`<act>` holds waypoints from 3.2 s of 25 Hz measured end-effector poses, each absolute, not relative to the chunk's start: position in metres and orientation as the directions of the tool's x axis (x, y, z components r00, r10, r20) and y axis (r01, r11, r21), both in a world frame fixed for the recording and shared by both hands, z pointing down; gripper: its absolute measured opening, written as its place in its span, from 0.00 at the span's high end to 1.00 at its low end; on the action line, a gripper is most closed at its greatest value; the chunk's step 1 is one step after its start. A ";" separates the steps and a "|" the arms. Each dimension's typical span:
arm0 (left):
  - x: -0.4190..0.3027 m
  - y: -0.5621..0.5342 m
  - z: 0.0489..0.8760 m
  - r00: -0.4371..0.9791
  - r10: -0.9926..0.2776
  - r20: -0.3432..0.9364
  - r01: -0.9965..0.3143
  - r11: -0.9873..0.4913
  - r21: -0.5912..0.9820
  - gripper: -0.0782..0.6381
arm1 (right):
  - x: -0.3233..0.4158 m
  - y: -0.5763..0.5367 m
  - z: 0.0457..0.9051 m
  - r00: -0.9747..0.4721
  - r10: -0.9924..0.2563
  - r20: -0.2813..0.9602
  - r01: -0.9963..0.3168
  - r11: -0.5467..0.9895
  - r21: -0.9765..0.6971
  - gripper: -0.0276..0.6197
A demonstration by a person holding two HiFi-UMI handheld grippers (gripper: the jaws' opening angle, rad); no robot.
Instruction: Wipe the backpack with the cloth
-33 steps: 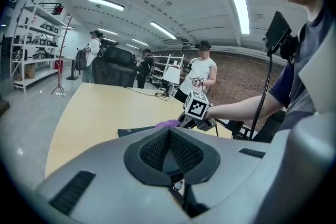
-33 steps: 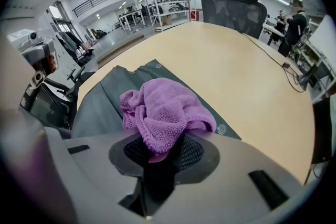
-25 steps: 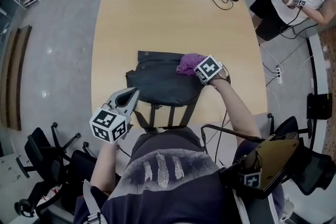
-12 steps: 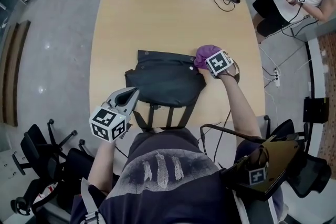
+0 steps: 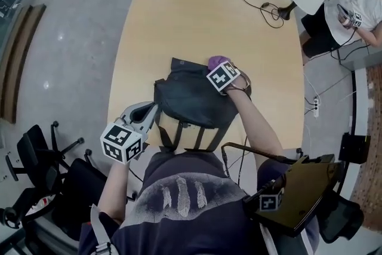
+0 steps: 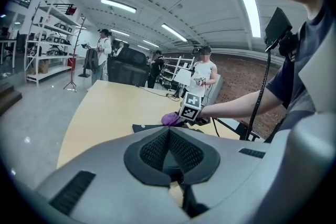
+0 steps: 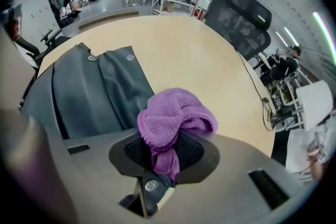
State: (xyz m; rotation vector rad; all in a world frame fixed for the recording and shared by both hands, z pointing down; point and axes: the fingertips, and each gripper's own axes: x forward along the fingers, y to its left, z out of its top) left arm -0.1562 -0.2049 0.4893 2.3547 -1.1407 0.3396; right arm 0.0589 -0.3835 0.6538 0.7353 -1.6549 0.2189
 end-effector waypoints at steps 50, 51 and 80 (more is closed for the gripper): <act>-0.186 -0.196 0.490 0.617 -0.663 0.424 -0.787 -0.526 0.323 0.88 | -0.078 -0.276 0.631 -0.496 -0.030 0.868 -0.515 0.815 -0.266 0.81; -0.181 -0.197 0.489 0.624 -0.657 0.423 -0.782 -0.535 0.322 0.88 | -0.063 -0.279 0.632 -0.475 -0.043 0.879 -0.529 0.812 -0.246 0.81; -0.112 -0.220 0.463 0.704 -0.566 0.429 -0.697 -0.665 0.269 0.88 | 0.179 -0.342 0.635 -0.141 -0.281 0.949 -0.788 0.612 0.065 0.80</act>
